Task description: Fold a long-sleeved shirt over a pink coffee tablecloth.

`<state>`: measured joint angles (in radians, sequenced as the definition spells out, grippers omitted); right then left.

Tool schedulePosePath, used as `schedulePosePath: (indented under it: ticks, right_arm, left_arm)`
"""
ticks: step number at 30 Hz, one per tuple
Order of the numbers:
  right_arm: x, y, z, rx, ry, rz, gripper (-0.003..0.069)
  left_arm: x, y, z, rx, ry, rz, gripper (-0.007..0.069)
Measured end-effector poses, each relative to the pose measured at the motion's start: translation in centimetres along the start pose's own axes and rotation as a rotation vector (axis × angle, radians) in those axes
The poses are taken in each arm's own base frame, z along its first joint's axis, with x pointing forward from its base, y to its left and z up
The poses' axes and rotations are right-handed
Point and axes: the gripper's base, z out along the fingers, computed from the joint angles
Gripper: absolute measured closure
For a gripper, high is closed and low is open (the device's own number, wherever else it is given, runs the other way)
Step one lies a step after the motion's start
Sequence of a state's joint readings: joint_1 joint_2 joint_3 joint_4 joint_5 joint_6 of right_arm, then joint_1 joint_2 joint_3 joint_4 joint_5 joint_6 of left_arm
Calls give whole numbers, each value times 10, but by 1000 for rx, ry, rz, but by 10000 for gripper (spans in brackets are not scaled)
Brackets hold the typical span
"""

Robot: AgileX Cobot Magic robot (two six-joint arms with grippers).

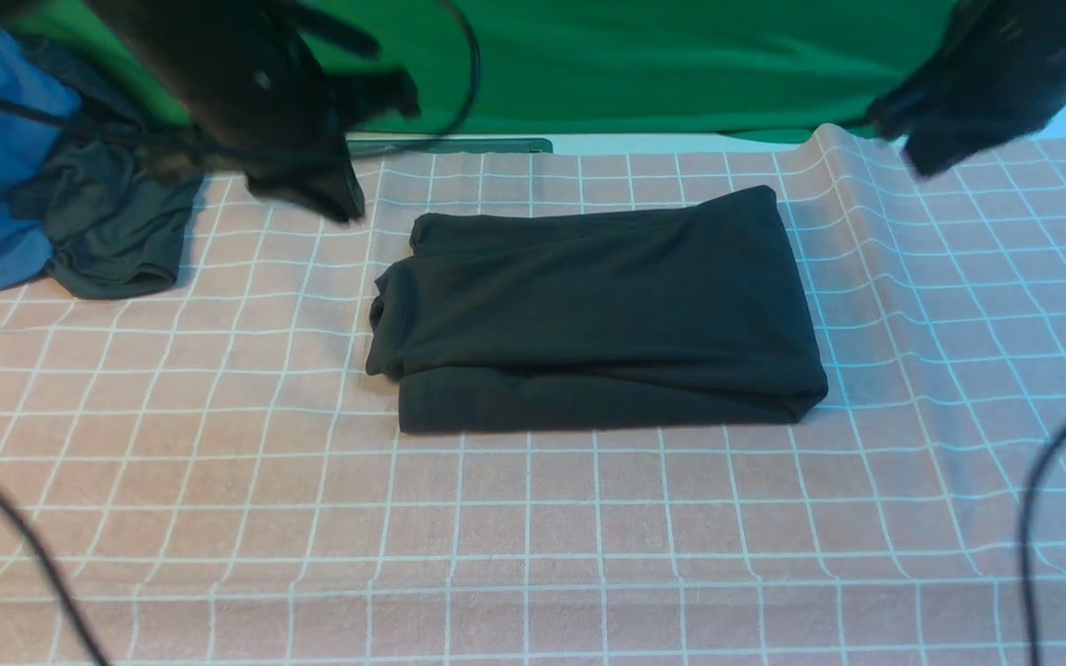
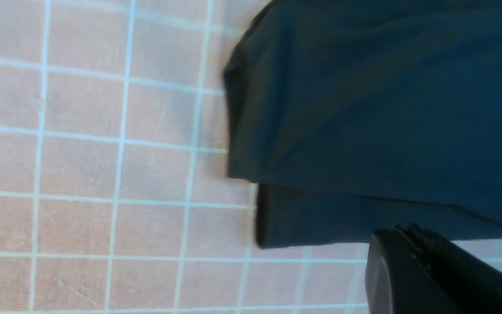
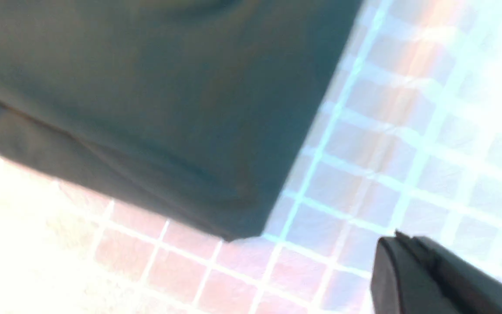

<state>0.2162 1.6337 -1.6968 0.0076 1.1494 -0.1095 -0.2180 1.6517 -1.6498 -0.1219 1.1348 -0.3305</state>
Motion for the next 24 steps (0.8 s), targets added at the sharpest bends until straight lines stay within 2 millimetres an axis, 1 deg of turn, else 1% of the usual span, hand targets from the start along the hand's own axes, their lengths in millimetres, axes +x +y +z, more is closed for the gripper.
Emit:
schedulePosePath:
  ticks: [1,3,4,5,7,8,9,10,11,12,13,15,16,17,18,19,21,22,24]
  right_arm:
    - [2,-1,-18,12,-40,-1,620]
    - [10,-1,-64,27,-147,2,621]
    - [12,-1,-76,30,-175,2,621]
    - [19,0,-103,38,-242,1,620]
    - [29,2,-133,41,-329,3,620]
    - [32,3,-143,44,-360,3,620]
    - [40,3,-161,57,-419,1,620]
    - [45,4,-171,61,-453,0,620]
    - [53,5,-183,66,-500,0,620]
    - [57,5,-189,69,-527,0,620]
    - [65,6,-196,74,-566,0,620]
    - [77,8,-206,81,-630,-1,620]
    - [82,8,-206,83,-647,-1,620]
    - [93,10,-210,86,-683,-1,620]
    - [101,11,-206,89,-702,-1,620]
    - [104,11,-205,88,-699,-1,620]
    - [125,13,-198,90,-726,1,620]
    - [137,14,-195,91,-768,10,620]
    - [155,16,-191,90,-818,24,620]
  left_arm:
    - [3,0,-12,11,-27,3,611]
    - [17,0,-54,47,-120,12,611]
    - [22,1,-64,56,-143,14,611]
    - [32,3,-83,80,-184,15,611]
    - [52,7,-109,112,-247,18,611]
    - [59,9,-112,116,-256,17,611]
    - [74,14,-123,128,-286,19,611]
    - [81,17,-123,130,-287,17,611]
    - [96,22,-129,138,-310,18,611]
    - [101,24,-127,137,-309,16,611]
    - [116,30,-129,144,-328,16,611]
    - [132,37,-129,153,-353,14,611]
    - [141,41,-128,156,-361,12,611]
    - [154,46,-128,169,-389,10,611]
    - [165,51,-123,174,-394,1,611]
    - [167,52,-122,174,-397,1,611]
    - [189,62,-114,186,-409,-19,611]
    - [204,68,-108,190,-414,-26,611]
    - [219,76,-101,193,-422,-30,611]
